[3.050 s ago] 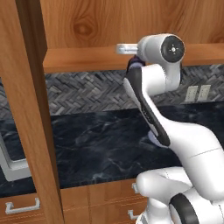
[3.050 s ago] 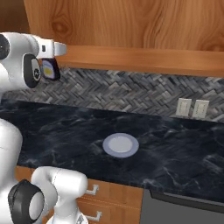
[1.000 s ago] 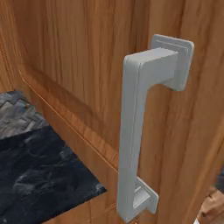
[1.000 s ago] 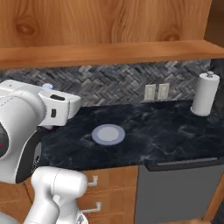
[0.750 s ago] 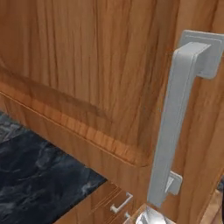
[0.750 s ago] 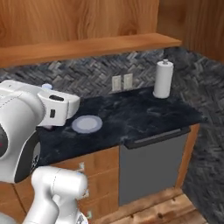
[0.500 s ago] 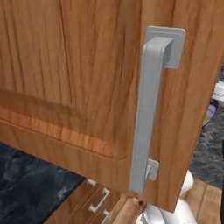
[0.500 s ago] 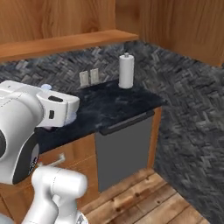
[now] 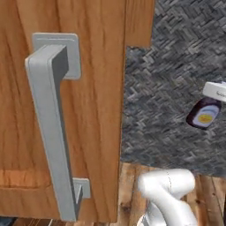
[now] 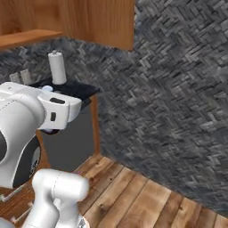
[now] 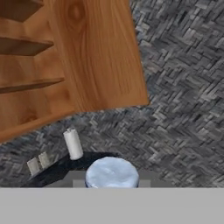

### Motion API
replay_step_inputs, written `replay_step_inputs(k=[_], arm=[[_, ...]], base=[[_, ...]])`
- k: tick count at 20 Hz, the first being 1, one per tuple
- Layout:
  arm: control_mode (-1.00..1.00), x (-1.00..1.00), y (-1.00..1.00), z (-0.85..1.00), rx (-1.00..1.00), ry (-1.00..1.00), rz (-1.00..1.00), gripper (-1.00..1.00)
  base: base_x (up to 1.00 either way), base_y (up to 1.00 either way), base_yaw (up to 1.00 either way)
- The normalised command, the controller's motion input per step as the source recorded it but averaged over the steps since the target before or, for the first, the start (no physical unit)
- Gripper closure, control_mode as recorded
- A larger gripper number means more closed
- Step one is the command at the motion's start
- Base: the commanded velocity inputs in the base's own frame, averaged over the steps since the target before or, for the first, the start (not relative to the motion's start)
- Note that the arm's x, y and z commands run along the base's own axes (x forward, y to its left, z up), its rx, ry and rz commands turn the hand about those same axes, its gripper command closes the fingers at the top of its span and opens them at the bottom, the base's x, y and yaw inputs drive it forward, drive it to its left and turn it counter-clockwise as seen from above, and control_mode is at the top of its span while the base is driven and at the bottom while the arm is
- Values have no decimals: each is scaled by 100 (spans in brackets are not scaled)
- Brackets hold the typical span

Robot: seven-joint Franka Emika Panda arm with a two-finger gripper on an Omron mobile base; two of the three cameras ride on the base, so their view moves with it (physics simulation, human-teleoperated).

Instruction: Move the hot dog bun to the plate on the dining table and place the condiment next to that plate. Then navigate to the fridge and take the sausage and place it on the plate as well.

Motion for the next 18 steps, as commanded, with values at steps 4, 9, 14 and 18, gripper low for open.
replay_step_inputs(k=[4,9,14,18], arm=[[100,0,0,0,0,0,0,100],[100,0,0,0,0,0,0,100],[100,0,0,0,0,0,0,100],[100,0,0,0,0,0,0,100]], base=[[-7,-31,-80],[0,-29,-86],[1,-22,-91],[12,-18,-91]])
